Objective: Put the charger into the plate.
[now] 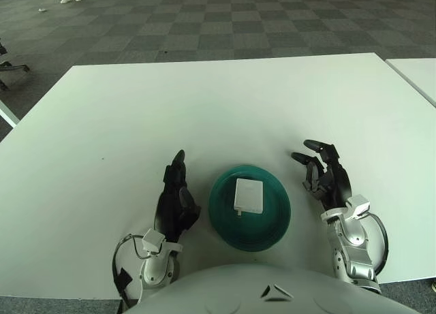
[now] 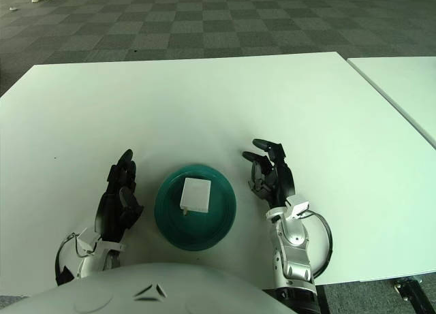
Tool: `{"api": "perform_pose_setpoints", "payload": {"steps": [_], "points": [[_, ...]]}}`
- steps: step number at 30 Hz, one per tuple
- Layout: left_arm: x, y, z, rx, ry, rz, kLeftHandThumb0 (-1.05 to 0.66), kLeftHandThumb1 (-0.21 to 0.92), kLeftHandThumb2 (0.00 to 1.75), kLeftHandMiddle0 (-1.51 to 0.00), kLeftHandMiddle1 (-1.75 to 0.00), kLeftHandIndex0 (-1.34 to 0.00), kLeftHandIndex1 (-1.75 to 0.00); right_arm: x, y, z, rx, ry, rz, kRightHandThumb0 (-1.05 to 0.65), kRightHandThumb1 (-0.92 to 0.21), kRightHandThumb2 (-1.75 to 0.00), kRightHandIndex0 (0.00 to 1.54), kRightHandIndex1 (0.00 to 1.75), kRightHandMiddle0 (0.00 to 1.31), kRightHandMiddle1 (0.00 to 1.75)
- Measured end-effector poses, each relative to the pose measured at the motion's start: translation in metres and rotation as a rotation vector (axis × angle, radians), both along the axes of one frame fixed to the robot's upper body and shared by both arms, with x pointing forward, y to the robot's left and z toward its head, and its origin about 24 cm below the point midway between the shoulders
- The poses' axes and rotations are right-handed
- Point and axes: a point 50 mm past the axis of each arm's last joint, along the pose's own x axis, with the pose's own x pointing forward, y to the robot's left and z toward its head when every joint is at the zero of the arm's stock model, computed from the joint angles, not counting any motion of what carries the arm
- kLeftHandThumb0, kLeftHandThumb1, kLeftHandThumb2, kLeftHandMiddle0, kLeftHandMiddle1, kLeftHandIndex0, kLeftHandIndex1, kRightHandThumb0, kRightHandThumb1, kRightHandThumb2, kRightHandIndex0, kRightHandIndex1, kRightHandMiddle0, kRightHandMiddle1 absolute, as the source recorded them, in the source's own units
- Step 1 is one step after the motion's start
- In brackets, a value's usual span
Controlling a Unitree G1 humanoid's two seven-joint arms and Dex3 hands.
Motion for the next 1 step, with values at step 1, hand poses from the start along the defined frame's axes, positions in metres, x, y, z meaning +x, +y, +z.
{"api": "perform_pose_setpoints", "payload": {"steps": [1], "points": [[0.0,0.0004,0.0001,0.0,0.0,0.001,-0.94,0.92,1.03,-0.11,-0.01,0.0,-0.47,0.0,0.0002,-0.0001,-0.001,-0.001,0.0,-0.61,-0.79,-0.79,0.32,0.86,0.01,1.19]]}}
